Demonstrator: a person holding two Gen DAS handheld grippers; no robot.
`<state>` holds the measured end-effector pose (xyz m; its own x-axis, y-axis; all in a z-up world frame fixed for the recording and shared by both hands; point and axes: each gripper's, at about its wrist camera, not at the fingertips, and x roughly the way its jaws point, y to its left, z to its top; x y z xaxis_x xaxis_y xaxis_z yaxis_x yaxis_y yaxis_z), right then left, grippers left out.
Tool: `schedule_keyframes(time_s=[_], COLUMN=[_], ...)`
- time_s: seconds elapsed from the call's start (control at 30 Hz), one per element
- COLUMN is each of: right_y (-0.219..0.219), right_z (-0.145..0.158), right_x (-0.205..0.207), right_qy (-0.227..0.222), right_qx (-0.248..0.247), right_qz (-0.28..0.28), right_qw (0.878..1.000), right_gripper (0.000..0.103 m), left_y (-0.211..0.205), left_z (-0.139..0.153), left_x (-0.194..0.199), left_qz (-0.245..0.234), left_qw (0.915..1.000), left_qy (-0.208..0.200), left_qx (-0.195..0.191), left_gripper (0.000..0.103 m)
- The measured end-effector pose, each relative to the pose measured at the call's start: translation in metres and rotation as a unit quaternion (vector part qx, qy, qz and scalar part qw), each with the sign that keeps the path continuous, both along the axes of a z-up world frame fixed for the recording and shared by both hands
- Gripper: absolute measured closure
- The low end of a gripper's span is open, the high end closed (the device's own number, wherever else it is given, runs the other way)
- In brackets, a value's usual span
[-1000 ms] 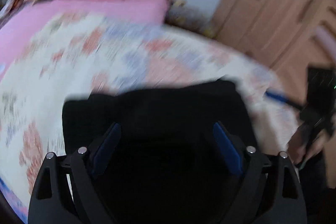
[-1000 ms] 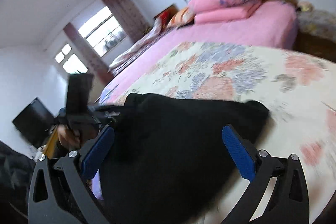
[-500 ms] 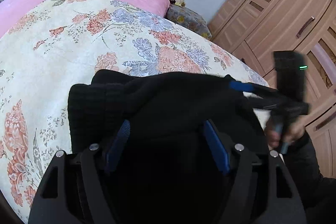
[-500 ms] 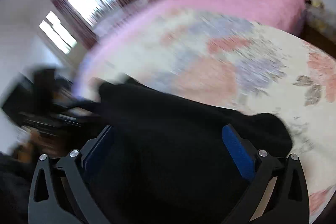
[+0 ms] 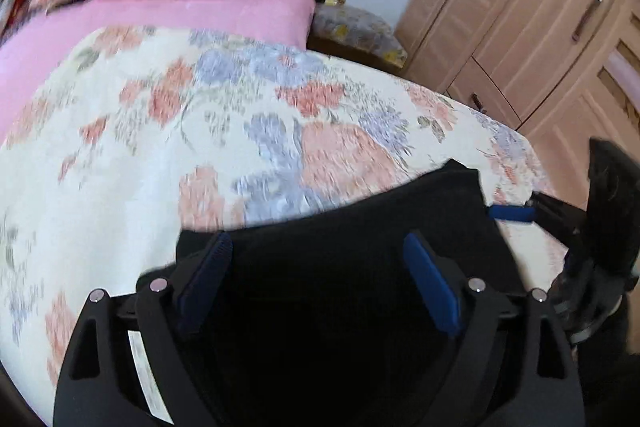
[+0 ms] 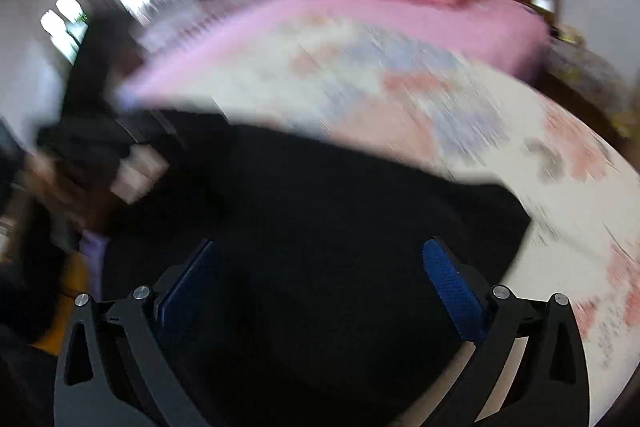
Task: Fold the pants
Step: 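Lower the folded bundle onto the quilt and open both grippers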
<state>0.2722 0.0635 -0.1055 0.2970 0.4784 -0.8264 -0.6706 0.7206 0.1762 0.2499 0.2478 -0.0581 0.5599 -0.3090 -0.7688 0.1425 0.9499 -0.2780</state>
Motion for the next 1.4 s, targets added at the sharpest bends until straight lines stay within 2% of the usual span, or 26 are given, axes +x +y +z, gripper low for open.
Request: schedule_keyframes(time_s=[0.1,0.17,0.27,0.33,0.37,0.4,0.47,0.57,0.6,0.67,0.7,0.73,0.8,0.93,1.0,1.07,1.17,1.27,1.33,1.4], right_y=[-0.01,-0.015,-0.021,-0.026,-0.026,-0.026,-0.024,-0.021,-0.021,-0.026,-0.027,-0.028,-0.027,-0.026,-0.026,-0.026,-0.021,-0.012,-0.013,-0.016], right_z=[-0.016,-0.003,0.028,0.049,0.054,0.057,0.051,0.028,0.02,0.014,0.011,0.011,0.012,0.015,0.016,0.024,0.035,0.019,0.004,0.004], right_x=[0.008,0.008,-0.013,-0.041,-0.056,-0.069,-0.099,-0.121,-0.124,-0.129,-0.129,-0.13,-0.13,-0.133,-0.138,-0.149,-0.172,-0.177,-0.174,-0.175], right_qy=[0.023,0.016,-0.02,-0.036,-0.039,-0.041,-0.047,-0.051,-0.051,-0.065,-0.063,-0.058,-0.058,-0.068,-0.074,-0.095,-0.131,-0.131,-0.113,-0.12], right_qx=[0.057,0.063,0.083,0.104,0.111,0.115,0.108,0.048,0.043,0.068,0.07,0.071,0.065,0.049,0.044,0.047,0.049,-0.004,0.0,0.011], right_qz=[-0.016,-0.054,-0.065,-0.057,-0.047,-0.036,-0.016,-0.033,-0.039,-0.05,-0.054,-0.059,-0.064,-0.079,-0.089,-0.1,-0.087,-0.089,-0.095,-0.101], right_qw=[0.998,0.996,0.994,0.992,0.992,0.992,0.993,0.997,0.997,0.994,0.994,0.994,0.994,0.993,0.992,0.989,0.986,0.987,0.989,0.988], right_gripper=[0.004,0.004,0.004,0.004,0.004,0.004,0.004,0.004,0.004,0.004,0.004,0.004,0.004,0.004,0.004,0.004,0.004,0.004,0.004,0.004], left_y=[-0.004,-0.002,0.003,0.003,0.002,0.0,-0.011,-0.024,-0.026,-0.023,-0.021,-0.017,-0.011,-0.015,-0.017,-0.019,-0.022,-0.024,-0.027,-0.032], left_z=[-0.003,0.0,0.024,0.048,0.053,0.054,0.042,0.015,0.004,-0.013,-0.022,-0.029,-0.029,-0.02,-0.014,-0.008,0.002,0.006,0.008,0.013], left_x=[0.006,0.004,-0.022,-0.054,-0.067,-0.079,-0.095,-0.105,-0.103,-0.1,-0.098,-0.1,-0.104,-0.116,-0.123,-0.132,-0.145,-0.156,-0.164,-0.173], left_qz=[0.005,0.019,0.084,0.074,0.074,0.074,0.06,0.077,0.088,0.106,0.11,0.113,0.12,0.128,0.127,0.128,0.129,0.128,0.129,0.131], left_qw=[0.9998,0.9996,0.9935,0.9915,0.9904,0.9896,0.9912,0.9828,0.9797,0.9759,0.9762,0.9789,0.9806,0.9744,0.9734,0.9731,0.9701,0.9684,0.9677,0.9659], left_qy=[-0.002,-0.012,-0.057,-0.099,-0.111,-0.116,-0.101,-0.088,-0.08,-0.068,-0.055,-0.051,-0.056,-0.076,-0.087,-0.097,-0.112,-0.122,-0.126,-0.137], left_qx=[0.017,0.019,0.052,0.039,0.037,0.039,0.061,0.143,0.161,0.178,0.178,0.163,0.144,0.169,0.169,0.166,0.173,0.176,0.176,0.176], left_gripper=[0.015,0.017,0.018,0.009,0.001,0.002,0.002,0.002,0.002,0.002,0.002,0.002,0.002,0.002,0.002,0.002,0.002,0.002,0.002,0.002])
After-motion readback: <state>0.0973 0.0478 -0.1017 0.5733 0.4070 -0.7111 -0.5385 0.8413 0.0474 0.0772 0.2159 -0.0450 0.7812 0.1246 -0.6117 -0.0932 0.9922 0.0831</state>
